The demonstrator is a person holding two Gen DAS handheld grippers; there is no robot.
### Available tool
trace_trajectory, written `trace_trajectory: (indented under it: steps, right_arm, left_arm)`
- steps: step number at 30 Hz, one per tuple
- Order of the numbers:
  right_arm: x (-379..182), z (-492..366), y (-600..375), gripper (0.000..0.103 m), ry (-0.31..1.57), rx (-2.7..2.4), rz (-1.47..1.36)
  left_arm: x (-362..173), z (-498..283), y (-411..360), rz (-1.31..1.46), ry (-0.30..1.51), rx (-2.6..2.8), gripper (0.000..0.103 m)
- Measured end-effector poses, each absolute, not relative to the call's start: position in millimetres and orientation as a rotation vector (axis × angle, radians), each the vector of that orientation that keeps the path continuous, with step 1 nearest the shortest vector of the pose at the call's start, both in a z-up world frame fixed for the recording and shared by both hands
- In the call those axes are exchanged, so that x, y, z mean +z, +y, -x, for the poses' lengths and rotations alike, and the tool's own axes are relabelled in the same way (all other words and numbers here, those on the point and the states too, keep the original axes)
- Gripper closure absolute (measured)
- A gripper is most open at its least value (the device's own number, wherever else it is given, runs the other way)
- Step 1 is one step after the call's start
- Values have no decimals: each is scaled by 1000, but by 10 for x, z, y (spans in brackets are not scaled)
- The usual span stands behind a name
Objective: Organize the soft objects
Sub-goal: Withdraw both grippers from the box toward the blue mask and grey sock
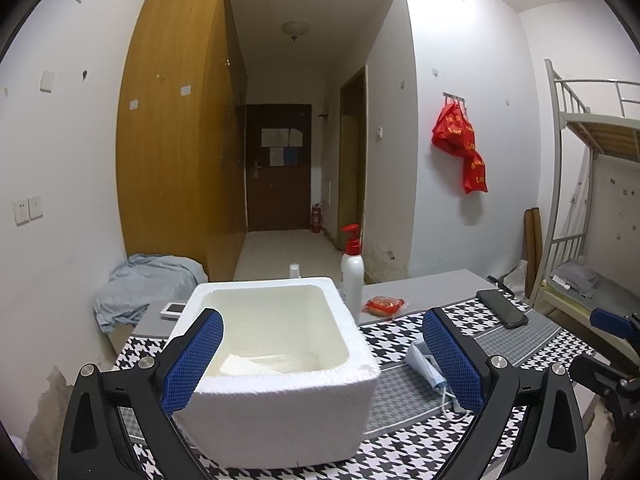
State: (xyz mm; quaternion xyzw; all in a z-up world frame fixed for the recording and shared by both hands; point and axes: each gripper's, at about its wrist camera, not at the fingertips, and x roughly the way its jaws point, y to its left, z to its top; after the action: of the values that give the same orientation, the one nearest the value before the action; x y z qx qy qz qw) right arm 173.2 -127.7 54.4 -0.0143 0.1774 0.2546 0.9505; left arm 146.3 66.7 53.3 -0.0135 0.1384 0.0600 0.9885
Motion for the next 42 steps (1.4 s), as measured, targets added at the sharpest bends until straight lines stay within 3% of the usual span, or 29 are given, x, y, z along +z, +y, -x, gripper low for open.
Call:
trace_trajectory:
  steps: [17,42]
  right_arm:
    - [476,-1454,-1533,1,319,545,7]
    - [98,-1660,-2047,1,340,434,-64]
  left_arm:
    - [430,-962,234,22,177,51,1]
    - [-9,-1274,-300,-36,229,-127,1]
